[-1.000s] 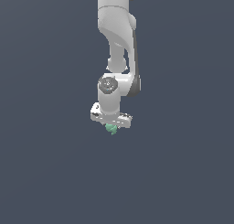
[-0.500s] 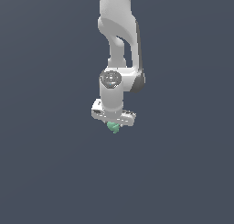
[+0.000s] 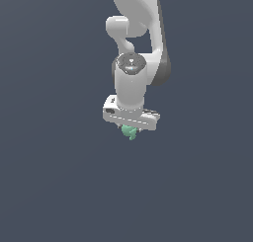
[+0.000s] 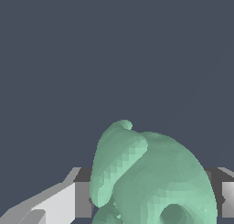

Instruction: Pick up the object and move it to a goal position.

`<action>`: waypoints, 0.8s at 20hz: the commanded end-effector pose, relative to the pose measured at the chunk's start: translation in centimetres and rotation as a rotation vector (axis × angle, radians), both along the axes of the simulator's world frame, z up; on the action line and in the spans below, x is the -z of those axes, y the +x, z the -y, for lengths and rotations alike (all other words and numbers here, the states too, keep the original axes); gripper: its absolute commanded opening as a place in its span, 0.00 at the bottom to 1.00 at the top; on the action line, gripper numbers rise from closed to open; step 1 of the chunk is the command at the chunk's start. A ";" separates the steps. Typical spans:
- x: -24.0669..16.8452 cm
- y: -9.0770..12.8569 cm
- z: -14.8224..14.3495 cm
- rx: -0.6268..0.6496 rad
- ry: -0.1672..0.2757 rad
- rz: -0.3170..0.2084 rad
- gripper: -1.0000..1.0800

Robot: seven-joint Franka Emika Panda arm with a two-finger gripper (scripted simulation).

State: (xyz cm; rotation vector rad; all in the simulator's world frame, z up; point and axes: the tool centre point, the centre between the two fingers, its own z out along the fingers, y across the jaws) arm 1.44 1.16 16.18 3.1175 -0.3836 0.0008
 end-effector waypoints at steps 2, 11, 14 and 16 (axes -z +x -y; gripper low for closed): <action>-3.6 0.9 -1.3 0.000 0.000 0.000 0.00; -12.3 3.4 -4.5 0.000 0.000 0.000 0.00; -14.7 4.1 -5.4 0.000 0.000 0.000 0.00; -16.2 4.6 -5.9 0.000 0.000 0.000 0.00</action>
